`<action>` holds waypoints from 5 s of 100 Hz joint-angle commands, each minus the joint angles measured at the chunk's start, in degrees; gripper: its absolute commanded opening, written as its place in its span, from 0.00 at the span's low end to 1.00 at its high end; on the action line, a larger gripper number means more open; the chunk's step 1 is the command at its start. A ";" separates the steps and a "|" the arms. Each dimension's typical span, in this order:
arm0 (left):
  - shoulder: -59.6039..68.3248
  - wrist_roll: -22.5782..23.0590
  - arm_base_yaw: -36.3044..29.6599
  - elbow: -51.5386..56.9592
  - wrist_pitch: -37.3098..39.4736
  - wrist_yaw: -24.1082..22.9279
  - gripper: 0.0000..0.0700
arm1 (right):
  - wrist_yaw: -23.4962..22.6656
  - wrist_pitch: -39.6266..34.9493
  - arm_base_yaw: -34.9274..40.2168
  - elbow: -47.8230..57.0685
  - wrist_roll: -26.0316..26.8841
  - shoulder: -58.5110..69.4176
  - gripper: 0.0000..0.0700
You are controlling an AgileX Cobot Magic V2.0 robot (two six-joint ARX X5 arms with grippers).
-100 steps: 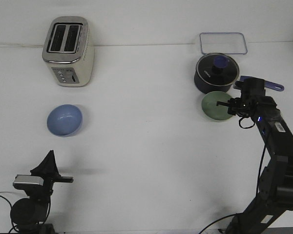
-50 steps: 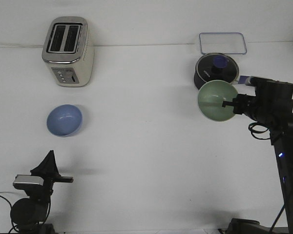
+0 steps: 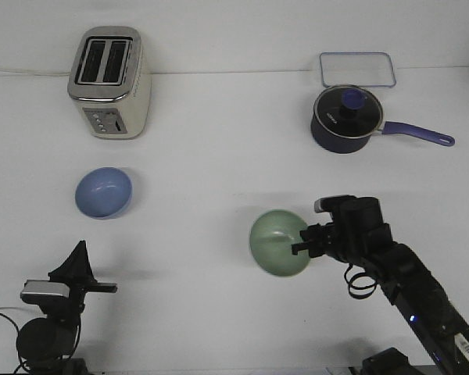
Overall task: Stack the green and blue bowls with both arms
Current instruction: 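Lift the green bowl and carry it toward the robot, lowering it onto the table, then open the right gripper and withdraw it from the green bowl, then reach the left gripper to the light blue bowl's rim and grasp it, then carry the blue bowl over the green bowl and lower it inside, then open the left gripper and withdraw it from the stacked bowls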
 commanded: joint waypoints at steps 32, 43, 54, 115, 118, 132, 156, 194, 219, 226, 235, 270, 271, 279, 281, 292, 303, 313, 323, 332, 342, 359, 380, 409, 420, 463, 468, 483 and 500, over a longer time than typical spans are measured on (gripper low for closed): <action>-0.07 -0.33 -0.04 -1.07 0.57 0.26 0.02 | 8.28 5.84 14.01 -1.55 4.57 10.14 0.00; -0.07 -0.35 -0.04 -1.07 0.61 0.24 0.02 | 8.98 6.93 16.00 -1.55 4.57 13.62 0.00; -0.07 -0.35 -0.04 -1.07 0.68 0.26 0.02 | 10.23 7.08 17.03 -1.55 4.57 15.87 0.02; 1.57 -20.59 -0.02 7.80 -7.41 -0.90 0.02 | 13.20 9.77 7.50 3.85 -8.68 -7.37 0.44; 2.54 -21.35 0.00 9.44 -8.74 -1.16 0.02 | 13.22 10.05 6.64 3.78 -8.96 -9.09 0.44; 11.65 -21.29 0.09 18.78 -13.84 -4.39 0.02 | 15.76 13.07 4.66 0.28 -9.11 -17.42 0.44; 39.52 -17.09 2.51 38.12 -24.11 -4.76 0.02 | 19.17 18.69 4.48 -14.01 -9.01 -28.13 0.44; 72.37 -13.22 5.64 60.39 -35.12 -0.72 0.79 | 16.61 18.45 4.48 -17.64 -7.87 -30.05 0.44; 85.29 -8.11 7.78 66.23 -37.97 -0.72 0.79 | 16.15 18.43 4.48 -17.66 -7.87 -30.03 0.44; 88.39 -7.80 8.28 66.95 -37.97 -0.72 0.79 | 16.15 18.34 4.48 -17.64 -7.87 -30.03 0.44; 91.54 -7.80 8.57 67.21 -37.62 -0.61 0.78 | 16.15 18.10 4.48 -17.64 -7.85 -30.03 0.44; 98.27 -7.80 8.92 67.23 -35.15 -0.37 0.09 | 16.15 18.01 4.48 -17.64 -7.69 -30.03 0.44; 98.25 -7.80 8.92 67.23 -35.10 -0.37 0.01 | 16.15 18.03 4.48 -17.64 -7.69 -30.03 0.44; 97.72 -7.76 8.92 67.43 -35.17 -0.37 0.01 | 16.15 18.01 4.48 -17.64 -7.65 -30.03 0.44; 97.61 -7.74 8.92 67.63 -35.23 -0.37 0.02 | 16.15 18.03 4.48 -17.64 -7.67 -30.03 0.44; 96.10 -7.48 8.83 69.40 -36.83 0.35 0.02 | 16.15 18.05 4.48 -17.64 -7.67 -30.03 0.44; 92.85 -7.26 8.46 71.43 -38.86 5.40 0.02 | 16.15 18.03 4.48 -17.64 -7.67 -30.03 0.44; 88.39 -7.39 7.30 72.57 -40.59 11.58 0.02 | 16.15 18.05 4.48 -17.64 -7.67 -30.03 0.44; 83.49 -7.37 4.63 72.70 -43.74 15.80 0.02 | 16.15 18.03 4.48 -17.64 -7.67 -30.03 0.44; 79.78 -7.21 0.22 72.70 -45.77 17.51 0.02 | 16.15 18.05 4.48 -17.64 -7.67 -30.03 0.44; 77.44 -7.43 -6.19 72.70 -46.12 20.41 0.02 | 16.15 18.03 4.48 -17.64 -7.67 -30.03 0.44; 78.29 -8.52 -19.32 72.67 -47.10 21.49 0.02 | 16.15 17.99 4.48 -17.64 -7.65 -30.03 0.44; 83.38 -8.55 -32.17 72.65 -46.56 20.83 0.02 | 16.15 17.84 4.48 -17.64 -7.63 -30.03 0.44; 90.88 -8.52 -40.33 72.63 -44.02 18.88 0.02 | 16.13 17.79 4.48 -17.64 -7.63 -30.03 0.44; 91.89 -8.44 -42.07 72.63 -42.51 18.86 0.02 | 16.15 17.79 4.48 -17.64 -7.63 -30.03 0.44; 90.99 -7.15 -42.77 72.65 -41.11 16.41 0.67 | 16.15 17.77 4.48 -17.64 -7.45 -30.03 0.44; 89.61 -6.69 -42.23 72.65 -40.94 14.97 0.67 | 16.17 17.77 4.48 -17.64 -7.48 -30.03 0.44; 83.06 -4.07 -39.47 72.65 -41.11 4.15 0.67 | 16.92 17.79 4.48 -17.64 -7.48 -30.05 0.44; 73.55 0.17 -33.70 71.73 -39.63 -4.66 0.66 | 18.14 18.05 4.48 -17.64 -8.04 -31.80 0.43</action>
